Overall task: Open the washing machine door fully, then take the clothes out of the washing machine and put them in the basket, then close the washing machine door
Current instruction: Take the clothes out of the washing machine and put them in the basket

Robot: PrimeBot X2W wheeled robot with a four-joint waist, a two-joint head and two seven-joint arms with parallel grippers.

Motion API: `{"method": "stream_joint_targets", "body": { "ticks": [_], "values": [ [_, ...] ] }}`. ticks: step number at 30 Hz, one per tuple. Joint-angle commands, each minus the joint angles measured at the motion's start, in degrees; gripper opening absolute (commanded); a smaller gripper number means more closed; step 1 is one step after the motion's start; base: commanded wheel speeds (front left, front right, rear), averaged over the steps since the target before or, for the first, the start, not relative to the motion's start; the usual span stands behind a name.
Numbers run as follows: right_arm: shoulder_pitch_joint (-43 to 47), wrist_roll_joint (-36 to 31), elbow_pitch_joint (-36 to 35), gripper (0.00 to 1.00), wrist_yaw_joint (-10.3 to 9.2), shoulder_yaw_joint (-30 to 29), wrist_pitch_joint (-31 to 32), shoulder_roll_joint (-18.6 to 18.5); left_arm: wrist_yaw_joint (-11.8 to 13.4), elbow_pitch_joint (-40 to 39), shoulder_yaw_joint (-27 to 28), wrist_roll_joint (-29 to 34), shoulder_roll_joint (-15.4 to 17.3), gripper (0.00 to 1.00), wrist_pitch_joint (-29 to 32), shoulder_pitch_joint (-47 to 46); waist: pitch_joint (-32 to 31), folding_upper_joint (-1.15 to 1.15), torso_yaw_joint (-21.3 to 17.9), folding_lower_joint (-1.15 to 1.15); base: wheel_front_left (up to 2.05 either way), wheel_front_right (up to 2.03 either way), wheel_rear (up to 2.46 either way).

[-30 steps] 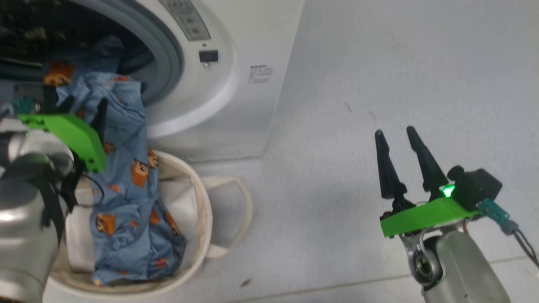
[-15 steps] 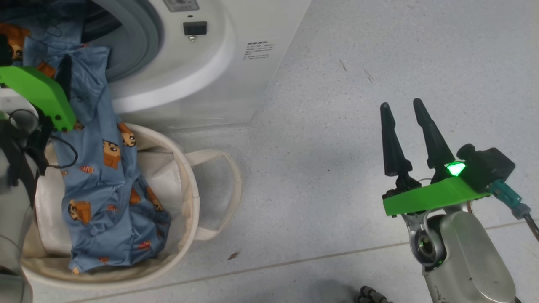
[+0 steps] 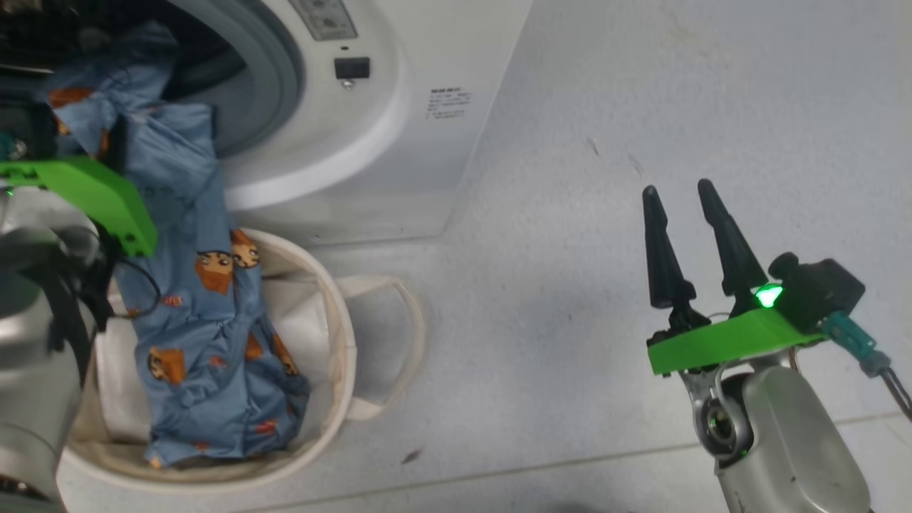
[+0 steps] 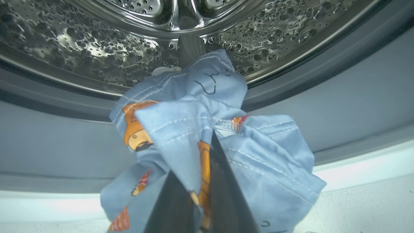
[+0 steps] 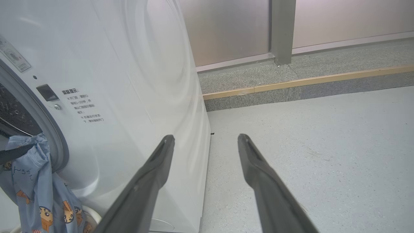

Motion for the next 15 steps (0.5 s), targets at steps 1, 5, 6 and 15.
{"method": "stream_joint_targets", "body": {
  "ticks": [1, 5, 6, 15],
  "values": [
    [1.4, -0.3, -1.2, 1.0, 0.43, 1.1, -0.5, 0.1, 0.1, -2.0, 0.3, -0.6, 2.7, 0.0, -2.4, 0.5, -2.1, 0.0, 0.9, -0.01, 0.0, 0.0, 0.0],
    [2.6, -0.7, -0.4, 1.0, 0.43, 1.0, -0.5, 0.1, 0.1, -4.1, -1.1, -1.8, 3.0, 0.0, -5.7, 4.4, -5.2, 0.0, 2.1, -0.01, 0.0, 0.0, 0.0],
    [2.9, -0.7, -0.3, 1.0, 0.43, 0.8, -0.5, 0.1, 0.1, -4.6, -1.3, -1.8, 3.2, 0.0, -6.4, 5.4, -6.0, 0.0, 2.5, -0.01, 0.0, 0.0, 0.0],
    [5.7, -0.9, 1.2, 1.0, 0.43, 1.3, -0.5, 0.1, 2.1, -15.9, 4.4, -3.3, 3.9, 0.0, -8.1, 17.5, -11.9, 0.0, 5.0, -0.01, 0.0, 0.0, 0.0]
  ]
}}
